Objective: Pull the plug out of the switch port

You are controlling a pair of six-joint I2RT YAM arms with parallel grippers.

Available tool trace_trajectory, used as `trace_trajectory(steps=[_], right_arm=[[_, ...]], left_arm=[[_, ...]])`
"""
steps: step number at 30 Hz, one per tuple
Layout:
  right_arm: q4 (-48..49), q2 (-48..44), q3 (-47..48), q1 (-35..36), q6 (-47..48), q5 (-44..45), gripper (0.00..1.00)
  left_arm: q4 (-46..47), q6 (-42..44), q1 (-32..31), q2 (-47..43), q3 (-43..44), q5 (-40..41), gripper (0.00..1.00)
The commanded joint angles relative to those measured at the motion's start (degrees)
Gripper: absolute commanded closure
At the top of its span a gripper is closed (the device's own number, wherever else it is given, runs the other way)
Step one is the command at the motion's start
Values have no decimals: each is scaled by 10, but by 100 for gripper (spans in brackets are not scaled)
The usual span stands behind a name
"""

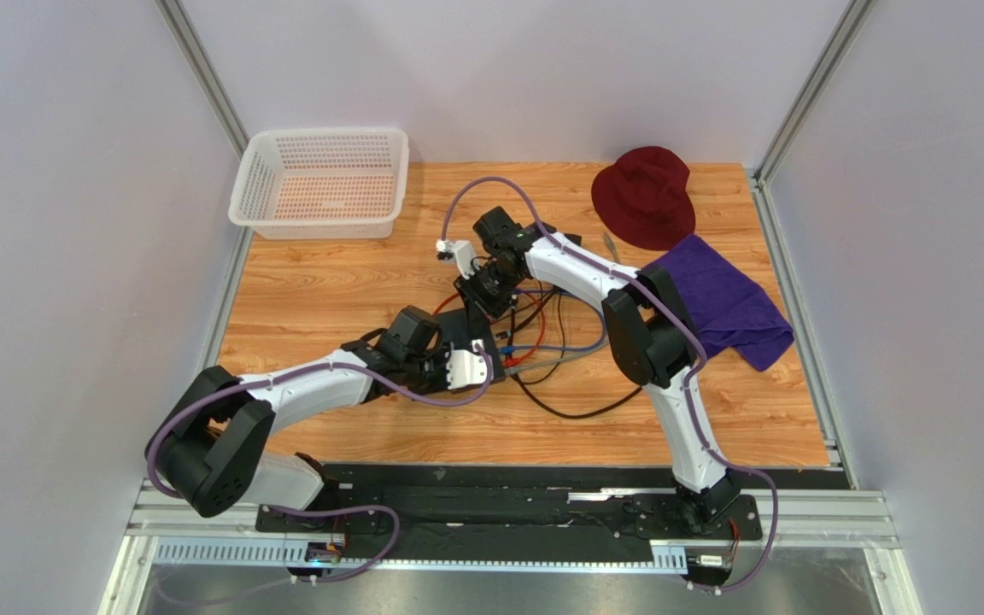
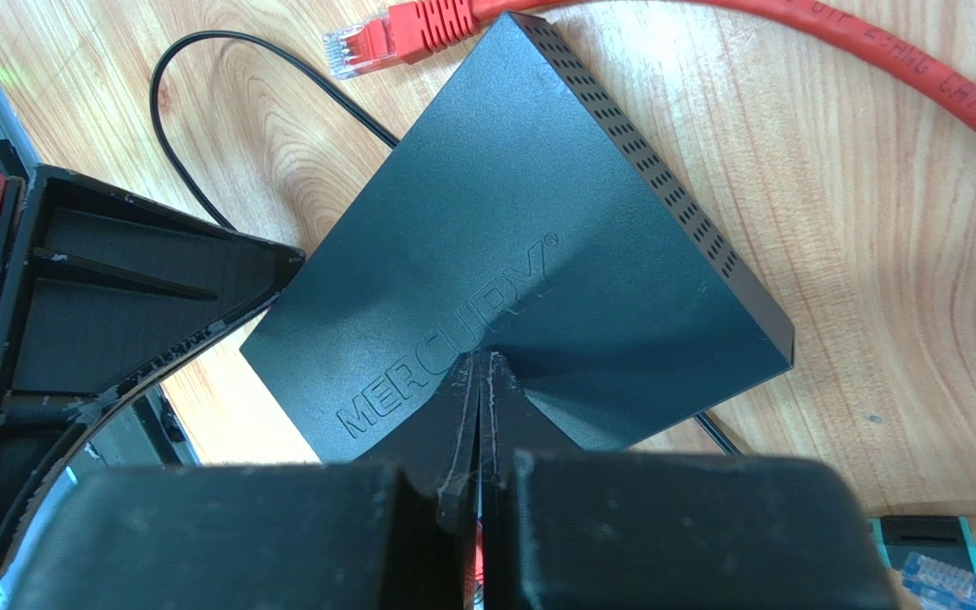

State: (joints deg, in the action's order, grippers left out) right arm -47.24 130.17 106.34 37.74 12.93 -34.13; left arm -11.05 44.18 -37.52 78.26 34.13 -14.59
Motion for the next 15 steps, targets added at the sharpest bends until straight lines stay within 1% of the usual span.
trace_trajectory(steps=[1,6,7,9,13,15], right_arm=[[12,15,-3,-1,23,64,100],[11,18,3,0,21,64,100],[12,18,3,0,21,64,100],[14,19,2,0,13,66,100],[15,18,-3,0,11,66,100],[14,17,-4,0,12,67,100]], left_arm=[[22,-2,-7,12,7,-4,68],[12,7,-7,13,8,-11,76],[11,7,-7,14,9,-11,80],[5,9,-8,20,15,-12,83],[-6,17,-8,21,20,-20,100],[-27,26,-8,17,29,-41,100]])
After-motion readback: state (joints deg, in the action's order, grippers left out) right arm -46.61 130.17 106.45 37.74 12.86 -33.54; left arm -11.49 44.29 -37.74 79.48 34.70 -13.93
